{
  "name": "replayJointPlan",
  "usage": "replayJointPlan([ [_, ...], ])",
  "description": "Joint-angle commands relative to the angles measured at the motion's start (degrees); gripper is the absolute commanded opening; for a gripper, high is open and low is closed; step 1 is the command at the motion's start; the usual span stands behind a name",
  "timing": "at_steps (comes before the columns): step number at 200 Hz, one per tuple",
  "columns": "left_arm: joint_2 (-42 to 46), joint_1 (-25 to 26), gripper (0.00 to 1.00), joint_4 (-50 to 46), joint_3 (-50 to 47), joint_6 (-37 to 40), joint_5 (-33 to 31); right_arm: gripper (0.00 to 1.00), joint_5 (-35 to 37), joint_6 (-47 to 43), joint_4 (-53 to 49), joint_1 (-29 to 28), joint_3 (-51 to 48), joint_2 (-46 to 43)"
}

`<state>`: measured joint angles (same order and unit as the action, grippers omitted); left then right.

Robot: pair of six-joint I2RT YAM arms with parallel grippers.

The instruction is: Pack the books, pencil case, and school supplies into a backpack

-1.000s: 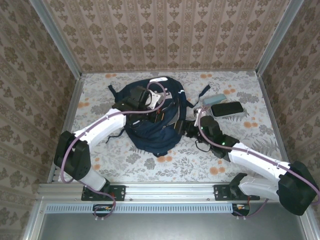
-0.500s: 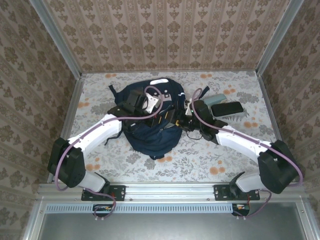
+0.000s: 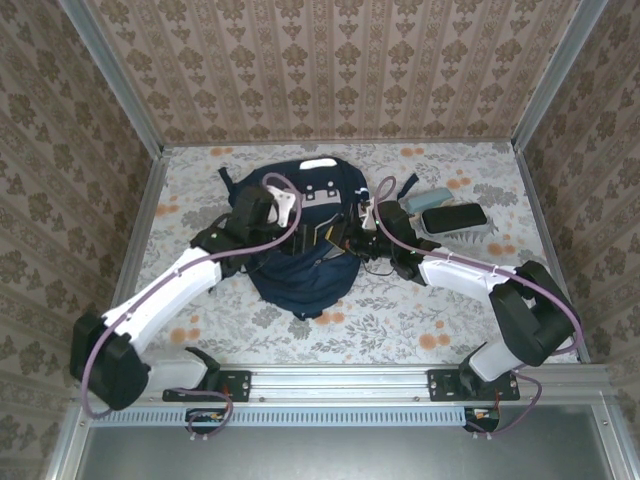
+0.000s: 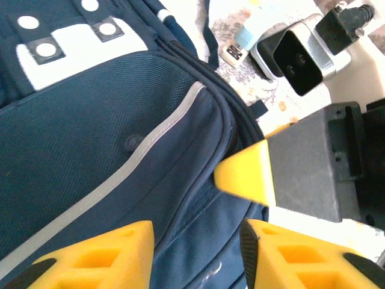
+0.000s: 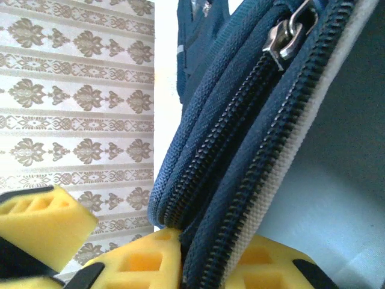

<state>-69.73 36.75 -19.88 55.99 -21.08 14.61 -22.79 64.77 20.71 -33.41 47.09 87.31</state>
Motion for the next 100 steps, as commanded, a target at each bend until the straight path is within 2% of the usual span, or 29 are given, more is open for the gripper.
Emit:
replayJointPlan([
  [1, 4.8, 2.0, 0.46, -1.6, -4.8, -5.7, -4.0, 0.15, -0.8, 1.6, 8.9, -0.1, 0.9, 1.0],
  [50, 11.6, 3.4, 0.51, 1.6, -14.8, -13.6, -1.4, 0.14, -3.8, 7.4, 16.7, -0.1, 2.6, 3.7],
  [100, 8.6, 3.5, 0.55, 6.6, -17.2, -17.5, -0.5, 0.14, -4.7, 9.0, 17.5, -0.3, 2.6, 3.4],
])
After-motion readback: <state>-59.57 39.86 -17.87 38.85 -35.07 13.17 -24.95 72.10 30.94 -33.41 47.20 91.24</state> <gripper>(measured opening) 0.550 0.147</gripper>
